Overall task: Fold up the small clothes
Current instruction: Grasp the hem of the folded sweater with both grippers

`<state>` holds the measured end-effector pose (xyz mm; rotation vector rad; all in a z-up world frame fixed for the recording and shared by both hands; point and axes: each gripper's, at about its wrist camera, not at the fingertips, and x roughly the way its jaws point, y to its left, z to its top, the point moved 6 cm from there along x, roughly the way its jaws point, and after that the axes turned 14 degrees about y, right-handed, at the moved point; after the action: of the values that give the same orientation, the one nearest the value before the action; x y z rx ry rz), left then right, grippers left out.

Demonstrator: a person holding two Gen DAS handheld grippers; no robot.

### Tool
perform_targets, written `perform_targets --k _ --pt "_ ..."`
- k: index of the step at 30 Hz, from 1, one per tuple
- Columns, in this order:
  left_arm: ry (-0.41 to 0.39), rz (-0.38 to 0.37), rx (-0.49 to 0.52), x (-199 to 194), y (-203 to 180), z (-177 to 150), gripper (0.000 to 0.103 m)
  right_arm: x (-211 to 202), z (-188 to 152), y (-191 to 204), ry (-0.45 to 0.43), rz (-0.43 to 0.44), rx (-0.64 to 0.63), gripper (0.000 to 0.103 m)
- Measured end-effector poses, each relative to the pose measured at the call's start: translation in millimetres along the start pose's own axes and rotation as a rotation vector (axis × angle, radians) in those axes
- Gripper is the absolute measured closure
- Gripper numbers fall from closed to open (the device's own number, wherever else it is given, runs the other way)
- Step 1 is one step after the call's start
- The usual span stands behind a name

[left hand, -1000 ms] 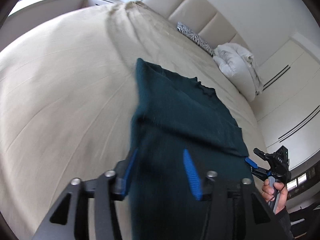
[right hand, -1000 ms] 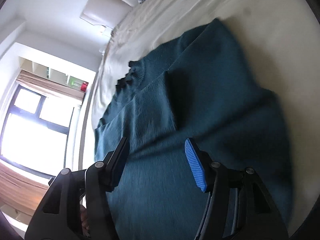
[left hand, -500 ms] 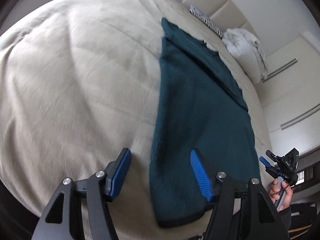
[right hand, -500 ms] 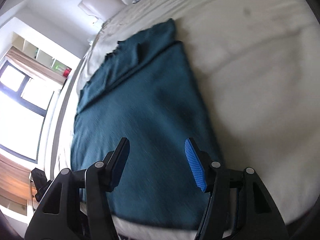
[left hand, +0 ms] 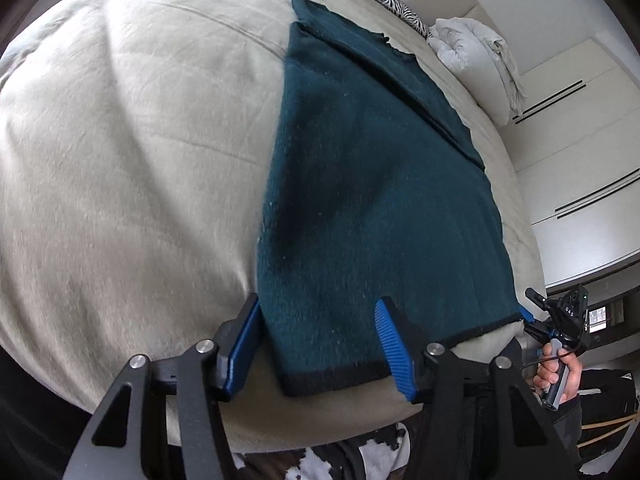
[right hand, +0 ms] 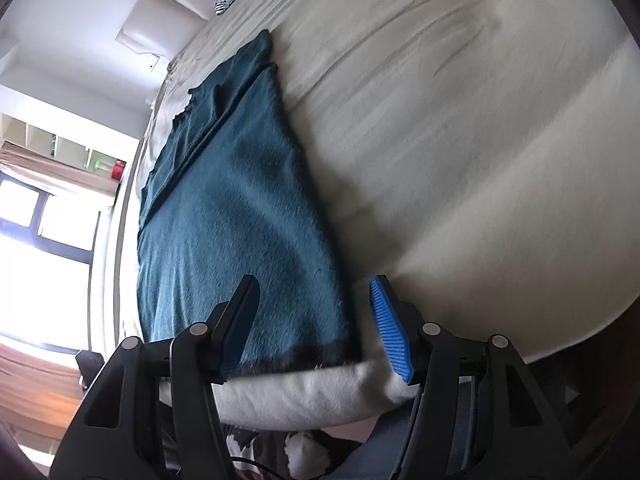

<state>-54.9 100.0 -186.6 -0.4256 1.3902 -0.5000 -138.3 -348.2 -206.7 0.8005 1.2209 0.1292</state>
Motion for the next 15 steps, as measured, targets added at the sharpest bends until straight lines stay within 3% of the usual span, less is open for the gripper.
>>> perform_targets --k 5,7,10,14,15 --pt "0.017 -0.029 -0.028 3 0 -2 0.041 8 -7 4 0.045 -0.028 -0.002 0.058" --pt "0.02 -0.041 -0.035 4 -1 0 0.041 8 -7 2 0.052 0.003 0.02 0.063" --pt "0.03 -0.018 -0.023 4 -2 -1 0.047 8 -8 -3 0.066 0.022 0.037 0.071" --pt "0.058 0.045 -0.002 7 -1 -3 0.077 11 -10 -2 0.07 0.019 0.023 0.079" --pt "0.067 0.038 -0.004 8 0 -4 0.091 12 -10 -2 0.074 0.023 0.025 0.085"
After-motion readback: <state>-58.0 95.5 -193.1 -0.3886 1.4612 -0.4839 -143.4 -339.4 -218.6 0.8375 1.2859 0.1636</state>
